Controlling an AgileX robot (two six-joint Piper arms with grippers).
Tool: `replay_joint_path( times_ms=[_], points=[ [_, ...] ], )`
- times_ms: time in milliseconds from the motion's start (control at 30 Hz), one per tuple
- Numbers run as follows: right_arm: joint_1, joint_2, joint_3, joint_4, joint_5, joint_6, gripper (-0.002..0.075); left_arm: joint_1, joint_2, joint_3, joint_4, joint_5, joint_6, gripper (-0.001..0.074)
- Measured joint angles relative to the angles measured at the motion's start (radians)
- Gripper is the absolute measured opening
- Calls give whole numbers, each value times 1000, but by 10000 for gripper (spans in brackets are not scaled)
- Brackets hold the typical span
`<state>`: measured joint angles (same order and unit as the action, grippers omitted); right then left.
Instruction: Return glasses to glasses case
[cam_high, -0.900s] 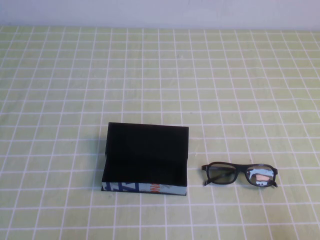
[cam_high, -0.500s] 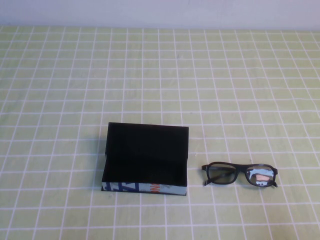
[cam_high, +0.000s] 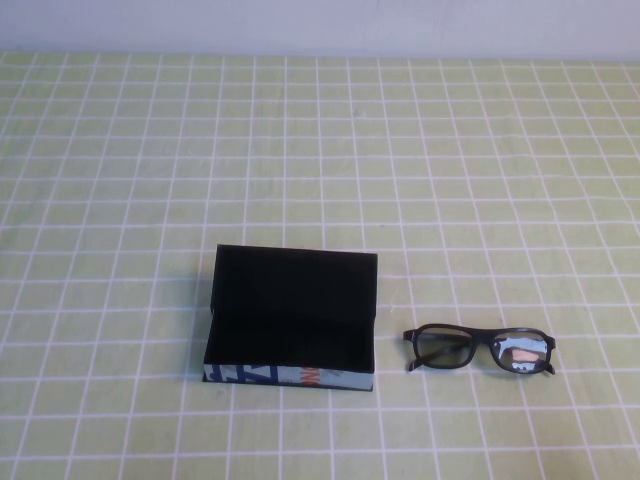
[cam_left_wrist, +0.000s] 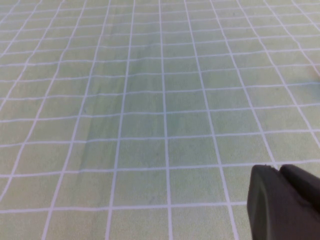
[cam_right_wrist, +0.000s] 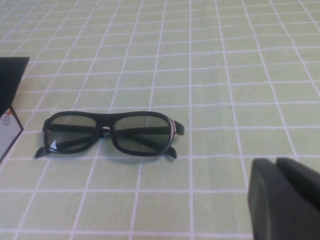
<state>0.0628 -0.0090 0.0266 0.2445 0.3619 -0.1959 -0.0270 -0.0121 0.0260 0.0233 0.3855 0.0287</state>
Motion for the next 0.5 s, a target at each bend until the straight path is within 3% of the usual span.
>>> replay_joint_path(
  times_ms=[400,500],
  points=[
    [0,-2,0,95,2,0,-11,0,0,0,0,0,0,-2],
    [0,-2,0,184,-4,0,-11,0,0,0,0,0,0,-2]
  ],
)
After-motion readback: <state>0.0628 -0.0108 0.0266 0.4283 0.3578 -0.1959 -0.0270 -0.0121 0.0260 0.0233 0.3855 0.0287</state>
